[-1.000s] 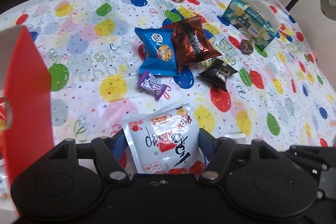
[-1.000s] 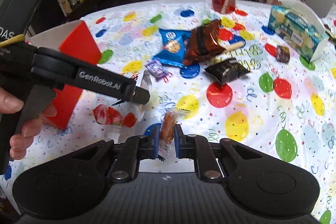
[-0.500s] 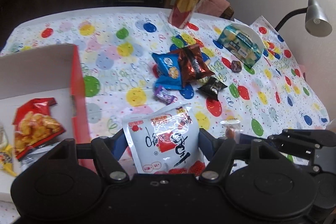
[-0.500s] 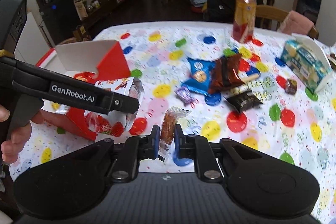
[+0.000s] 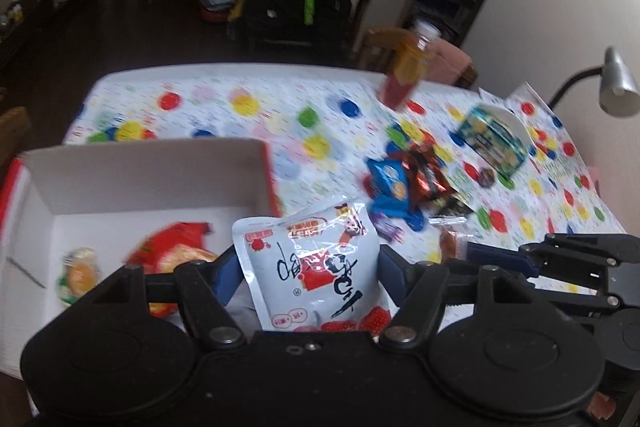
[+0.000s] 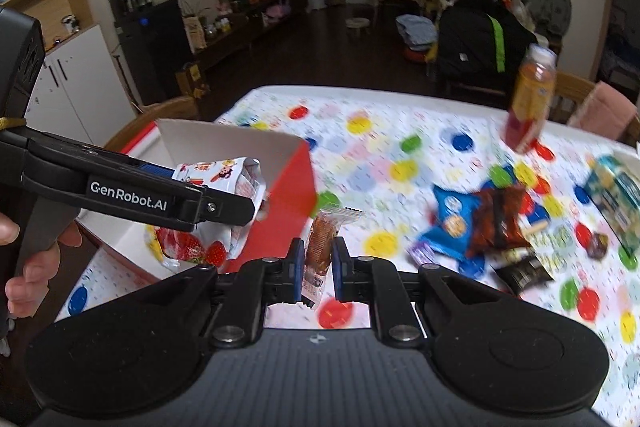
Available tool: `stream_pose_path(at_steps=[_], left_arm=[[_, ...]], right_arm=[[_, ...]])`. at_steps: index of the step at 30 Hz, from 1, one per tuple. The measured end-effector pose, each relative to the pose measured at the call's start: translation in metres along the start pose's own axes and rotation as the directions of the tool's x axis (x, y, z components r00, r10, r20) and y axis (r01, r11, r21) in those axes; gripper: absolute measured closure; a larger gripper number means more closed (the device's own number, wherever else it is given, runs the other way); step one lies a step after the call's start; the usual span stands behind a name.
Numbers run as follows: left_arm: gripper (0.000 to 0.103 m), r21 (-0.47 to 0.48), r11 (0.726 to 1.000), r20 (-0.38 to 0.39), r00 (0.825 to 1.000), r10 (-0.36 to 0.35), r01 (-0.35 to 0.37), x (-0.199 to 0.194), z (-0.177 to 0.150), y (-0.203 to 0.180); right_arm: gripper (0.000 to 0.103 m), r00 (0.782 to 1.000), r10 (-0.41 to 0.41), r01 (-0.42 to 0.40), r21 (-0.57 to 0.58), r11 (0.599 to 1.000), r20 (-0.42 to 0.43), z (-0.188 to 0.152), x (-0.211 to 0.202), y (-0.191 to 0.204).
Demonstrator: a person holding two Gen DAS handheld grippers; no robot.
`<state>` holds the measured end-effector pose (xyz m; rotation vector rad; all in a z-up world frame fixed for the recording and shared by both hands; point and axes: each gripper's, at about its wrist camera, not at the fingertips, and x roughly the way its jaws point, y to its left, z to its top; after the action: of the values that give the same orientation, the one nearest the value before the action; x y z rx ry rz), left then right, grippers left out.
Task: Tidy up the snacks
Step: 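Carry the white packet and candy stick over the red box with both tools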
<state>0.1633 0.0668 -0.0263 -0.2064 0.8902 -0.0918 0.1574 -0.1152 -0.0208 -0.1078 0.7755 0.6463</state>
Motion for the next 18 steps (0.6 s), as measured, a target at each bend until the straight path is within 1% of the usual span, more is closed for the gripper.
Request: stream_pose_path(at_steps=[7,18], left_arm=[[0.035,-0.046,0.997,0.031,0.997,0.066,-0.064,-0.018,0.005,0.047],[0.035,-0.08,0.985,0.006,0.988,0.155,-0.154,-0.021,0.006,0.113]], right_arm=[[0.089,0.999,0.036,-0.036,-0.047,0.998,0.007,0.02,0.018,0.035],[0.089,0.997,0.081,-0.082,-0.08,0.993,-0.016,0.041,0.055,0.081]])
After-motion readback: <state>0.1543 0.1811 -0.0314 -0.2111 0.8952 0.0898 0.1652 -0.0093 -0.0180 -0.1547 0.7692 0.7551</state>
